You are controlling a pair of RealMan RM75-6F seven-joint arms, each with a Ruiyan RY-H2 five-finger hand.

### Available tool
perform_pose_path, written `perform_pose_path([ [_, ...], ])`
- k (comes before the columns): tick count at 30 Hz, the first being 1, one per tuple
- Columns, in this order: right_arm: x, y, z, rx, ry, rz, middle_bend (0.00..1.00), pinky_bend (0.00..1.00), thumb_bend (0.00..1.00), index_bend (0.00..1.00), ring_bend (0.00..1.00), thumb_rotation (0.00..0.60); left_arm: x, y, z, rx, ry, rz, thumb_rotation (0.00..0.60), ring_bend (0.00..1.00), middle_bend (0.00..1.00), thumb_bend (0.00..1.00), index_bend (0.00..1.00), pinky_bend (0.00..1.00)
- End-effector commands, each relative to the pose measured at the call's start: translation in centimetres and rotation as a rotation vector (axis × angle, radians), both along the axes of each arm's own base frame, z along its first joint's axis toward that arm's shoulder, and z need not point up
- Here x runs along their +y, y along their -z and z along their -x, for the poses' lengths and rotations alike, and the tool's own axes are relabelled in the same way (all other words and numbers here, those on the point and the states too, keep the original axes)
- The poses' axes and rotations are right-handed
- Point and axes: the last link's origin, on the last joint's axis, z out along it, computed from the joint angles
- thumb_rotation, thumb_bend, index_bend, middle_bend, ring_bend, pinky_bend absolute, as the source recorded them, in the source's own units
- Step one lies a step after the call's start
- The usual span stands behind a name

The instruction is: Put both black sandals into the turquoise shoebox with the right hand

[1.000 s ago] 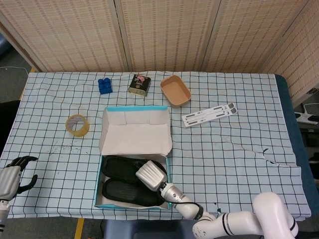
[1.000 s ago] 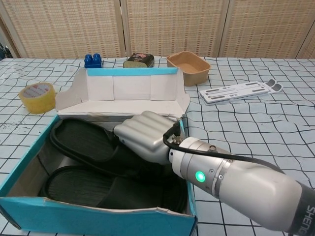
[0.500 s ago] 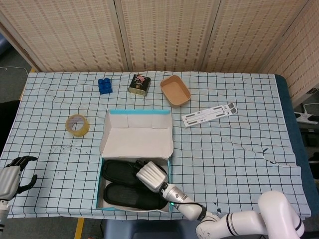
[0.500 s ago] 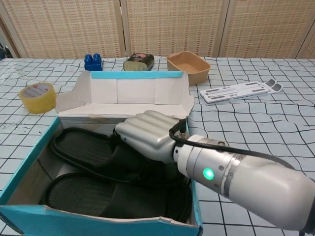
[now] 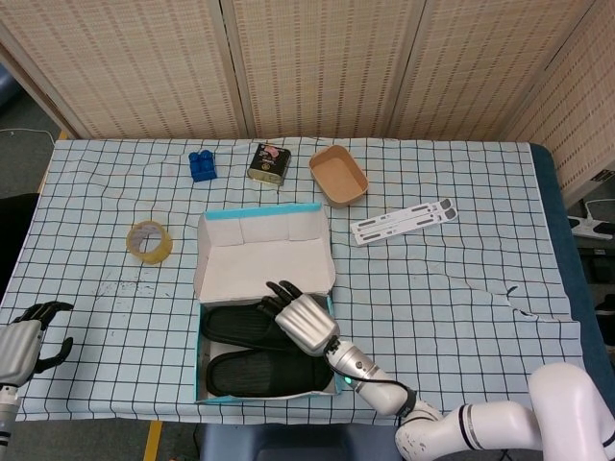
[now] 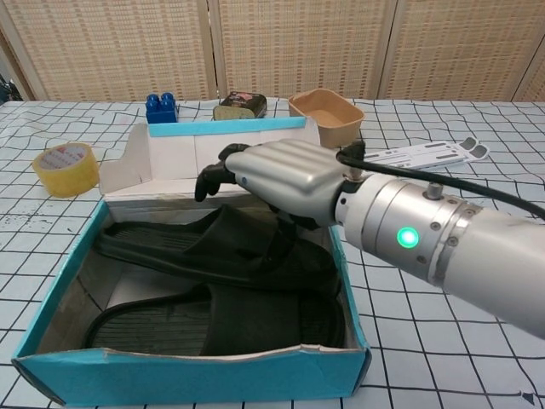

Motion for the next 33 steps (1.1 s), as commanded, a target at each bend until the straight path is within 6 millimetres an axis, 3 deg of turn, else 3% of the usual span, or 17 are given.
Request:
perform_pose_path([
  [1,0.2,-0.4,-0.7,-0.051,0.001,-0.020,0.17,0.09,0.10,0.18,0.00,0.600,0.0,-0.1,0.0,-0.001,0.000,-0.002,0.600,0.19,0.23,0.40,0.26,0.36],
  [9,0.9,-0.1,-1.5,-0.155,-0.010,-0.056,0.17,0.09,0.10,0.22,0.01,0.600,0.0,-0.2,0.0,-0.008,0.001,-0.006,0.600,0.19,0.23,0.40,0.26,0.36],
  [11,0.8,-0.2,-1.4,-0.163,-0.010,-0.054,0.23,0.14,0.10,0.28,0.06,0.600,0.0,-0.2,0.0,-0.008,0.003,-0.006,0.600,0.19,0.23,0.40,0.26,0.36],
  [13,0.4,-0.8,-0.7,-0.172,-0.016,0.008,0.35,0.26,0.12,0.43,0.20,0.600,-0.1,-0.3,0.0,-0.010,0.006,-0.007,0.600,0.19,0.23,0.40,0.26,0.36],
  [16,0.3,-3.8,2.9,-0.114,-0.067,0.210,0.46,0.36,0.22,0.63,0.37,0.600,-0.1,-0.5,-0.1,-0.010,0.019,-0.018,0.600,0.19,0.23,0.40,0.26,0.36],
  [18,0.6,-6.0,6.0,-0.042,-0.075,0.342,0.50,0.37,0.30,0.66,0.39,0.600,-0.1,-0.6,-0.2,-0.009,0.030,-0.025,0.600,0.19,0.23,0.40,0.26,0.36],
  [22,2.2,-10.1,12.5,0.078,-0.030,0.538,0.51,0.37,0.32,0.68,0.37,0.600,-0.2,-0.6,-0.2,-0.001,0.038,-0.032,0.600,0.19,0.23,0.40,0.26,0.36],
  [27,4.5,-14.2,21.3,0.188,0.158,0.594,0.41,0.31,0.31,0.50,0.23,0.600,-0.4,-0.4,-0.6,0.011,0.048,-0.028,0.600,0.19,0.23,0.40,0.26,0.36],
  [30,4.9,-15.9,25.0,0.207,0.246,0.616,0.35,0.29,0.29,0.42,0.18,0.600,-0.5,-0.3,-0.8,0.017,0.056,-0.031,0.600,0.19,0.23,0.40,0.26,0.36],
  [33,4.8,-17.1,27.3,0.217,0.310,0.657,0.30,0.28,0.25,0.34,0.14,0.600,-0.5,-0.2,-1.1,0.030,0.069,-0.037,0.600,0.19,0.23,0.40,0.26,0.36],
])
